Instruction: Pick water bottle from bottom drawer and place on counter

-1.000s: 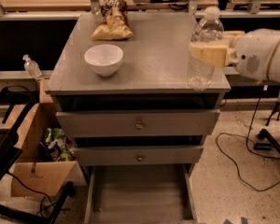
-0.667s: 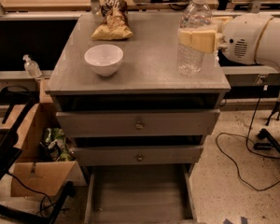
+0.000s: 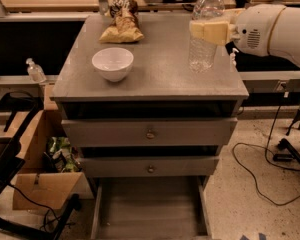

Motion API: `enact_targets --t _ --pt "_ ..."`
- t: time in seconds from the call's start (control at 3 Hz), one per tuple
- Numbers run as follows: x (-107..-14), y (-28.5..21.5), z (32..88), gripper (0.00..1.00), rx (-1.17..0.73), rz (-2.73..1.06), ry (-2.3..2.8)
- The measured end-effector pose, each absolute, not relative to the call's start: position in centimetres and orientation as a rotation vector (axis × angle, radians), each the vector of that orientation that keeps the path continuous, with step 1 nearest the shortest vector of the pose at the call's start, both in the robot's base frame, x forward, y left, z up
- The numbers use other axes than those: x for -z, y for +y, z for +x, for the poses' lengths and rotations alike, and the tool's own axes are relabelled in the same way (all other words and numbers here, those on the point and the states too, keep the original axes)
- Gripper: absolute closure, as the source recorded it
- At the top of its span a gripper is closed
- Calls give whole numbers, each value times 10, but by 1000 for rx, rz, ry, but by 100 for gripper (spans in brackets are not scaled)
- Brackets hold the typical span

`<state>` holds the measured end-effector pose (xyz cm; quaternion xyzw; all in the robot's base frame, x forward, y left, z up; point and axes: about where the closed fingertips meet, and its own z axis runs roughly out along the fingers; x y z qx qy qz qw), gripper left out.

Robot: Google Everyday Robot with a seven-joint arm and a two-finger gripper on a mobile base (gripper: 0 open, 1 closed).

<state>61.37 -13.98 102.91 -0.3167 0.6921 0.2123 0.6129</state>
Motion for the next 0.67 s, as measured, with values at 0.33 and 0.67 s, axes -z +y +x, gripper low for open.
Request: enact_targets --t 0.33,0.67 --pt "-1036 -142 659 100 -539 -724 1596" --pt "-1039 -136 715 100 -597 -711 1596"
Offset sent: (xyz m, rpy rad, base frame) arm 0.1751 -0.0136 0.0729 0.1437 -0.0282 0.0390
